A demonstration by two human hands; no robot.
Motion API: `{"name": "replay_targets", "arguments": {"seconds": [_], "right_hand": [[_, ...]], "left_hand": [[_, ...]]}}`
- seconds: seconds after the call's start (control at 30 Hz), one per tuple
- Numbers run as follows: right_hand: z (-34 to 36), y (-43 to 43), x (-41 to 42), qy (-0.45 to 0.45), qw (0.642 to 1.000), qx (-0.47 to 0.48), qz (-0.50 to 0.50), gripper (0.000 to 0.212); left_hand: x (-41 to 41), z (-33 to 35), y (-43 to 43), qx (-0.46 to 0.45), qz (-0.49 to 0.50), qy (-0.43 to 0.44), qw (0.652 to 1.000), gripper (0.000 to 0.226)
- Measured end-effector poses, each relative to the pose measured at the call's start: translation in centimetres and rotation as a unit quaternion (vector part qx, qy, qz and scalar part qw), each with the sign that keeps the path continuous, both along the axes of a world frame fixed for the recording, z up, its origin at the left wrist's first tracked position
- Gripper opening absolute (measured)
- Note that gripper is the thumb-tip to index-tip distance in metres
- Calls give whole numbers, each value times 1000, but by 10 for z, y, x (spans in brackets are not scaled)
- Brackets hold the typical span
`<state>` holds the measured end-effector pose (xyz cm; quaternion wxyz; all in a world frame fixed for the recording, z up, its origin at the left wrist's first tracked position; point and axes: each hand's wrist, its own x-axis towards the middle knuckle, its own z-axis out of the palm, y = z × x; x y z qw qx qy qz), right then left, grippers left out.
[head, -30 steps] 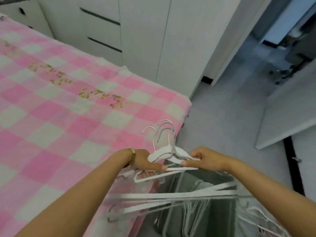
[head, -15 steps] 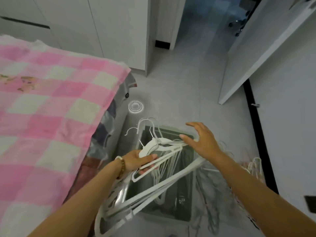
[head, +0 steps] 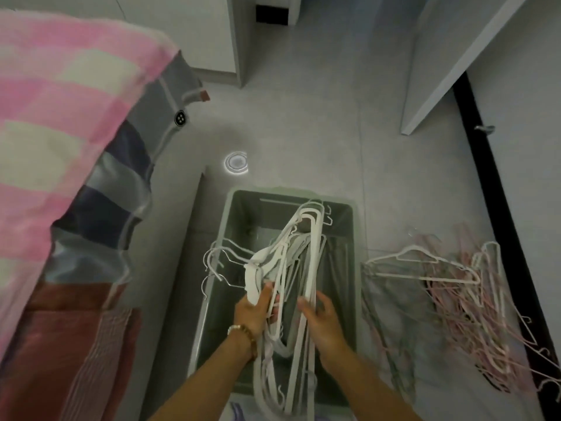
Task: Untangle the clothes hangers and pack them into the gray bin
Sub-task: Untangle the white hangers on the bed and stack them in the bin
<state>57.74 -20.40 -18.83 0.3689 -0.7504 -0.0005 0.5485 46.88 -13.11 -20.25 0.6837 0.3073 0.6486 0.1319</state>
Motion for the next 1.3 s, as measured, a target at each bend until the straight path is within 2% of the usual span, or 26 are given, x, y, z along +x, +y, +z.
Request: {"name": "replay_targets", "arguments": {"seconds": [0.3,0.5,0.63,0.73,0.8,1.0,1.1,1.2,1.3], "right_hand": [[-175,5,7,-67,995,-4,-69,35],[-247,6,6,-20,996,-14,-86,39],[-272,9,10,32,997,-17,-70,43],[-277,5,16,53,998,-35,-25,50],[-270,0,19,50,998,-43,-10,52],[-210,-13,28,8,1000,-10,-17,52],[-169,-24,36,-3,1000,18,-8,51],[-126,-39,48,-38,999,30,-19,50],[-89,-62,67,-65,996,51,-31,51]], "left_hand": [[28,-156,3,19,-2,20,1000,26],[26,-225,8,39,-15,13,999,15],[13,-266,16,-25,-5,3,1000,34],[-4,-283,16,-71,-30,49,996,52],[-13,-279,11,-81,-37,75,993,56],[-10,-223,-2,-81,-69,73,992,41],[8,-178,-7,-58,-70,57,994,33],[37,-133,-19,-23,-92,41,995,37],[69,-91,-37,25,-139,12,990,22]]}}
